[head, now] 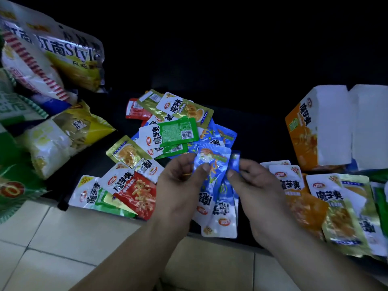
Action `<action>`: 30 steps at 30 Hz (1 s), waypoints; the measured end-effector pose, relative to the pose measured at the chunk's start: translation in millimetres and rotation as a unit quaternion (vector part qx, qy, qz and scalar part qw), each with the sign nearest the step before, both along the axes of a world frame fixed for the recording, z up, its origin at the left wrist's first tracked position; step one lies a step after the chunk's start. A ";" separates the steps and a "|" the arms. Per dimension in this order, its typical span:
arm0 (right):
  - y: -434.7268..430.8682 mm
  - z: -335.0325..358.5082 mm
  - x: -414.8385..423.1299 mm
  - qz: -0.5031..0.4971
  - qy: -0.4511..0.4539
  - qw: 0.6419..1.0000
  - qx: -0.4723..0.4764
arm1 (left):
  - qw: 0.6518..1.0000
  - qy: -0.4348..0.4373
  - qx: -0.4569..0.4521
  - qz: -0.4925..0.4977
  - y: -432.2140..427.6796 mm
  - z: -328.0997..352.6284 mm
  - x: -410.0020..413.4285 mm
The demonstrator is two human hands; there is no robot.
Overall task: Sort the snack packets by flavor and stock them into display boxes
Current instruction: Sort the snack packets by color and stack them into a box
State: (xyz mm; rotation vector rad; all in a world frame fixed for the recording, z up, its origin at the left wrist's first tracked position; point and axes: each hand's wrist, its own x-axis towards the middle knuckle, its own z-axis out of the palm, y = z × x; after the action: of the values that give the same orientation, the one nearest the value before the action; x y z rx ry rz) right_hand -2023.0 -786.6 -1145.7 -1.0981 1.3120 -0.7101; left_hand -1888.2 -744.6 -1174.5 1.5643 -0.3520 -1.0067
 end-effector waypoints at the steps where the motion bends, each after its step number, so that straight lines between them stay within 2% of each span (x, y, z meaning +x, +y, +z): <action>1: 4.6 -0.1 1.5 0.015 0.003 1.000 -0.007 | 1.000 0.013 -0.004 0.008 -2.4 -1.1 -8.5; 4: 9.5 1.6 -1.2 0.064 -0.003 0.998 -0.008 | 0.997 0.070 -0.022 0.019 -7.5 2.2 -22.5; 6: 4.7 -0.7 -8.5 0.078 -0.044 0.996 0.028 | 0.994 0.106 -0.022 0.018 -8.5 2.8 -23.8; 8: 2.2 -0.3 -15.7 0.109 -0.058 0.991 0.047 | 0.995 0.099 -0.020 0.010 -9.5 4.1 -24.1; 12: 3.8 -0.3 -25.3 0.127 0.002 0.992 -0.005 | 0.997 0.057 -0.022 -0.046 -12.2 10.3 -29.7; 14: 1.7 -8.3 -30.8 0.083 0.046 0.995 -0.003 | 0.995 -0.023 0.000 -0.094 -9.0 4.4 -21.9; 15: 0.6 -12.0 -33.5 0.057 0.064 0.996 -0.002 | 0.986 -0.121 0.020 -0.112 -5.3 -2.7 -14.0; 16: -0.5 -14.9 -35.4 0.034 0.074 0.997 0.000 | 0.962 -0.240 0.050 -0.124 -0.3 -11.6 -5.3; 17: -0.8 -17.5 -37.2 0.020 0.078 0.997 0.005 | 0.920 -0.355 0.086 -0.141 5.2 -19.1 1.5; 19: 1.5 -20.1 -38.7 0.013 0.072 0.997 0.015 | 0.839 -0.484 0.157 -0.196 12.8 -29.5 4.0; 21: 2.9 -23.5 -38.4 0.012 0.069 0.997 0.019 | 0.792 -0.525 0.202 -0.239 15.1 -33.9 -1.0; 22: 2.9 -24.9 -38.3 0.009 0.069 0.997 0.019 | 0.782 -0.532 0.206 -0.249 15.6 -34.2 -1.5; 26: 0.3 -23.2 -37.5 0.021 0.068 0.997 0.016 | 0.794 -0.536 0.178 -0.225 18.2 -38.8 16.7; 30: 4.9 -19.2 -39.4 0.039 0.062 0.997 0.004 | 0.783 -0.559 0.167 -0.214 17.5 -39.5 29.8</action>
State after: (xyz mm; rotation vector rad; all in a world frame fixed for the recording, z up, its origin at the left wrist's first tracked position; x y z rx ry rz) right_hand -2062.3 -781.7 -1164.9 -1.1955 1.3676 -0.5860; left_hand -1858.5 -727.1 -1214.0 2.3644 -1.4690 -0.3222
